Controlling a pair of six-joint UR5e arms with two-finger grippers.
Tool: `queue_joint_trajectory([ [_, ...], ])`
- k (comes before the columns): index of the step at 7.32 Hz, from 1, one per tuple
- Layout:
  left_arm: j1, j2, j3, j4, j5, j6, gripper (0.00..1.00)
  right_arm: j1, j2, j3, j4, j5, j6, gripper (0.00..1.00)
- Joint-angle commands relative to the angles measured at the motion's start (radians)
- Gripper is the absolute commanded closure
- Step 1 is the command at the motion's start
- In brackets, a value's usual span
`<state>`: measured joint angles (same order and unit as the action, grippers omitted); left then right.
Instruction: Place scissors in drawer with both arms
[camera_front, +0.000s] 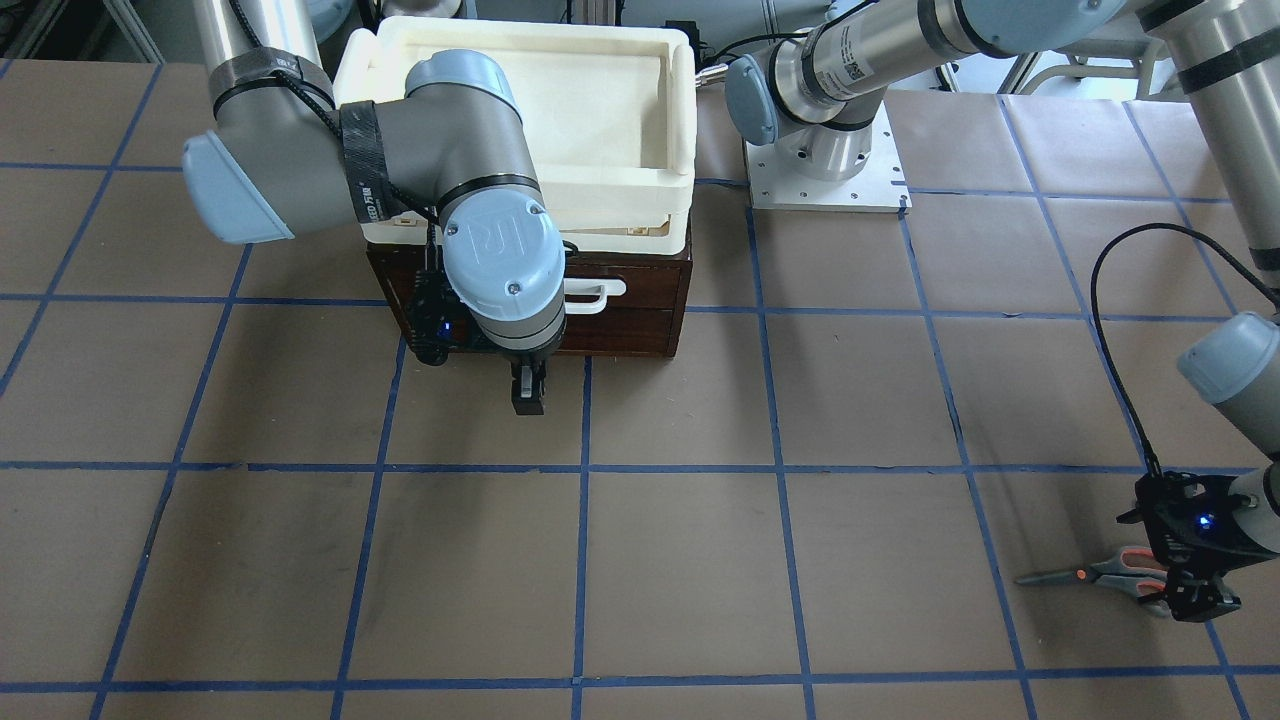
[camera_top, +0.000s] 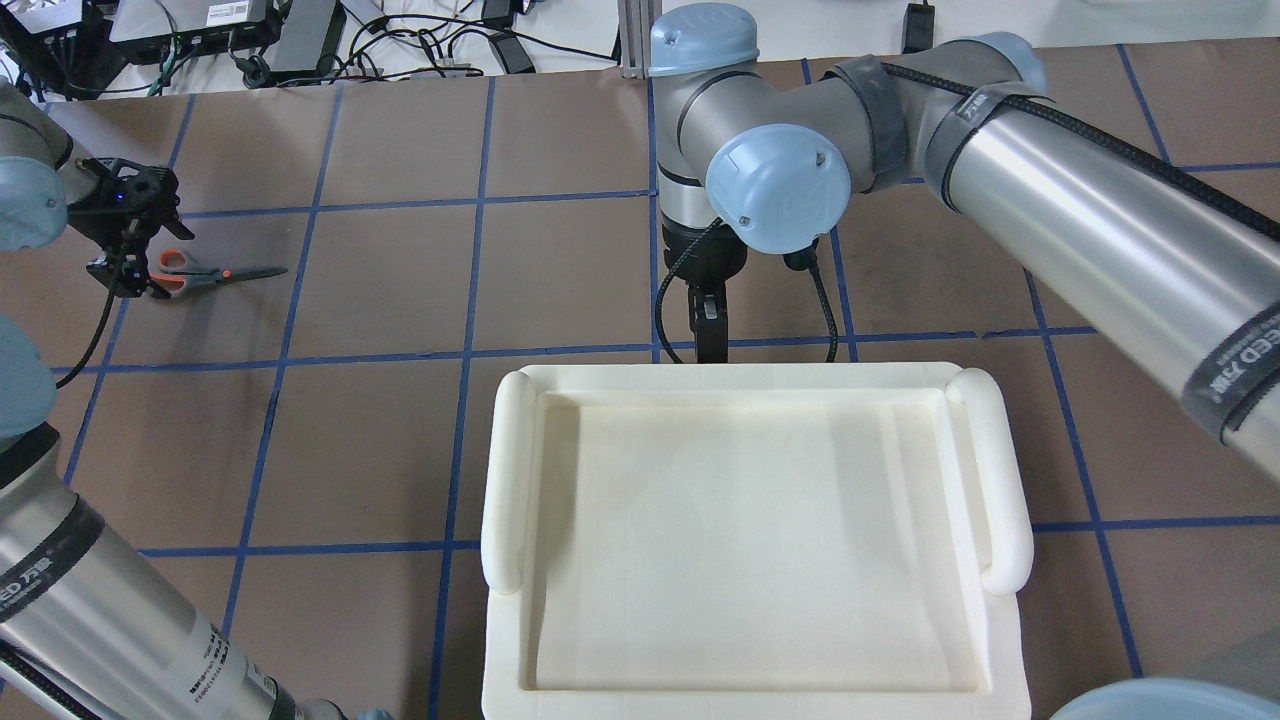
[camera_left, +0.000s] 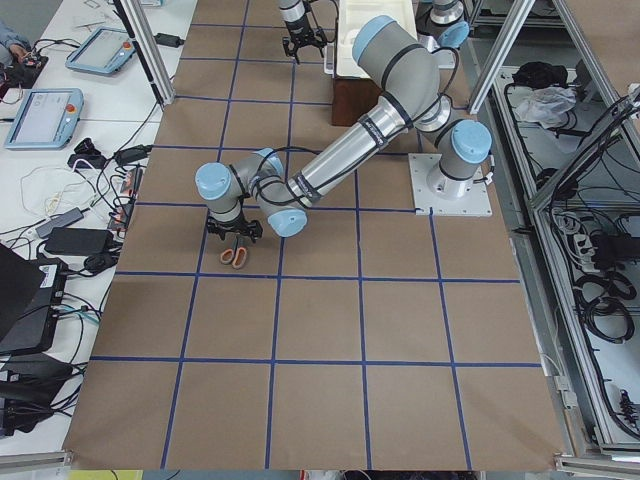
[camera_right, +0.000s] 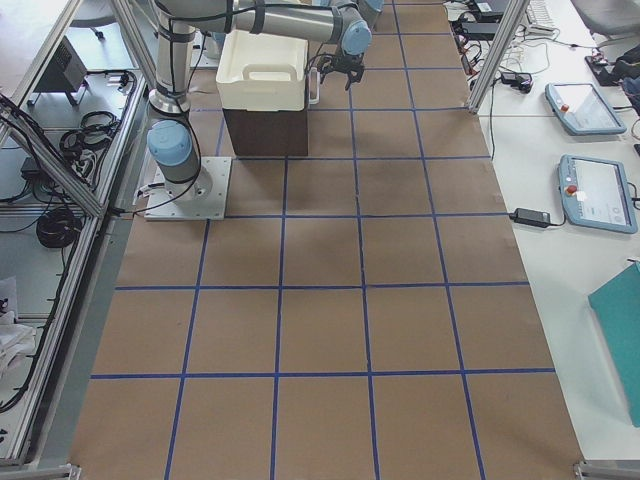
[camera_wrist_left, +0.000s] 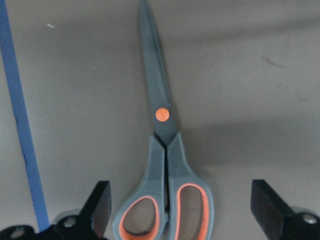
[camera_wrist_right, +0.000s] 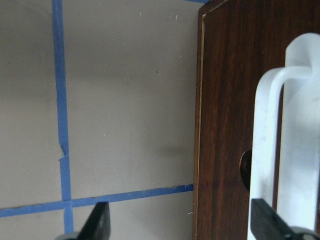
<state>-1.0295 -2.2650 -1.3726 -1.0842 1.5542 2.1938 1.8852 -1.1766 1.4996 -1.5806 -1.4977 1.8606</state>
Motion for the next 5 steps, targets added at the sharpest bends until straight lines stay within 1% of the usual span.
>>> queue_joint_trajectory([
  [1, -0.024, -0.013, -0.003, 0.032, 0.052, 0.003, 0.00, 0.000, 0.000, -0.001, 0.057, -0.007, -0.001, 0.00],
  [3, -0.027, -0.014, -0.003, 0.033, 0.044, 0.029, 0.00, 0.000, 0.000, -0.012, 0.057, -0.009, -0.001, 0.00],
  [4, -0.027, -0.022, -0.003, 0.032, 0.041, 0.035, 0.01, 0.000, 0.002, -0.024, 0.074, -0.007, -0.006, 0.00],
  [5, -0.027, -0.037, -0.005, 0.033, 0.037, 0.050, 0.02, -0.001, 0.003, -0.025, 0.123, -0.007, -0.014, 0.00],
])
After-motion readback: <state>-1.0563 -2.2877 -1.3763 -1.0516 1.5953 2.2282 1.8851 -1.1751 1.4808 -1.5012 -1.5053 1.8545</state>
